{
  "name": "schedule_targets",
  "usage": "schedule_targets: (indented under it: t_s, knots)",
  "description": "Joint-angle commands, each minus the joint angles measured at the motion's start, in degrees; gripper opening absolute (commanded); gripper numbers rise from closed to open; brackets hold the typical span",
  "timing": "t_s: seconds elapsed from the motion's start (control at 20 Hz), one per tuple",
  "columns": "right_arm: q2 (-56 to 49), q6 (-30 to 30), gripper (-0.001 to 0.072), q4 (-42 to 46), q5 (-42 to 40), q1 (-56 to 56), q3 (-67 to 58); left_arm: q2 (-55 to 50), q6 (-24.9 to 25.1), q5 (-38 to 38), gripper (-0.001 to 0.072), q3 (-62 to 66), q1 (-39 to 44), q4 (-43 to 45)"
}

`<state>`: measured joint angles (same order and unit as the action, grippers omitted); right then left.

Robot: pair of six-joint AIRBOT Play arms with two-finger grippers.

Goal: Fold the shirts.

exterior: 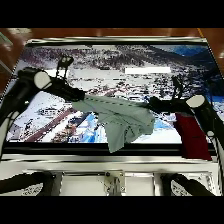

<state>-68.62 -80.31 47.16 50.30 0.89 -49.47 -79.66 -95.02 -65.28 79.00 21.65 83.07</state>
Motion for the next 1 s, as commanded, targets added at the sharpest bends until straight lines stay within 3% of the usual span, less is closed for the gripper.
schedule_targets:
  t_s: [0.0,0.1,0.15,0.2,0.25,0.3,0.35,0.5,0.65,0.8,0.95]
  knots:
    - [-8.59,4.52,0.0063,-11.74,-7.98,-0.04,0.98,-9.03,-4.5,7.02,0.0036,-0.68,0.02,-2.23]
    - [-10.88,4.83,0.0072,-13.11,-7.65,-0.02,0.98,-12.57,-5.38,7.74,0.0039,-0.68,0.02,-5.7]
    - [-10.97,5.73,0.0088,-13.27,-7.87,0.0,0.96,-13.49,-5.33,7.67,0.008,-0.66,0.02,-6.95]
    - [-10.56,6.91,0.009,-13.18,-7.34,0.33,0.52,-13.55,-5.33,7.43,0.0229,-0.63,-0.15,-7.04]
    - [-9.86,7.3,0.0184,-13.27,-5.46,1.33,-0.35,-13.31,-5.33,5.97,0.0437,0.02,-0.76,-7.02]
    - [-8.87,8.09,0.0474,-13.22,-3.1,2.67,-1.46,-13.2,-5.09,2.86,0.0575,1.49,-1.88,-6.93]
    - [-7.56,11.08,0.0622,-12.98,0.52,4.46,-3.04,-13.16,-3.91,-1.7,0.0616,3.58,-3.58,-6.78]
    - [-3.28,12.37,0.0623,-2.8,11.34,11.54,-8.31,-11.54,0.55,-12.63,0.0617,7.72,-9.14,-6.84]
    - [0.22,8.9,0.0623,13.03,19.71,18.84,-9.18,-7.54,2.8,-15.23,0.0617,4.02,-11.28,-12.61]
    - [0.22,9.64,0.0623,14.62,24.46,23.52,-6.62,-6.93,3.98,-10.4,0.0617,-4.5,-9.42,-19.34]
    - [0.22,10.08,0.0623,8.83,23.02,24.22,-1.9,-7.08,4.44,2.49,0.0616,-14.32,-7.23,-29.68]
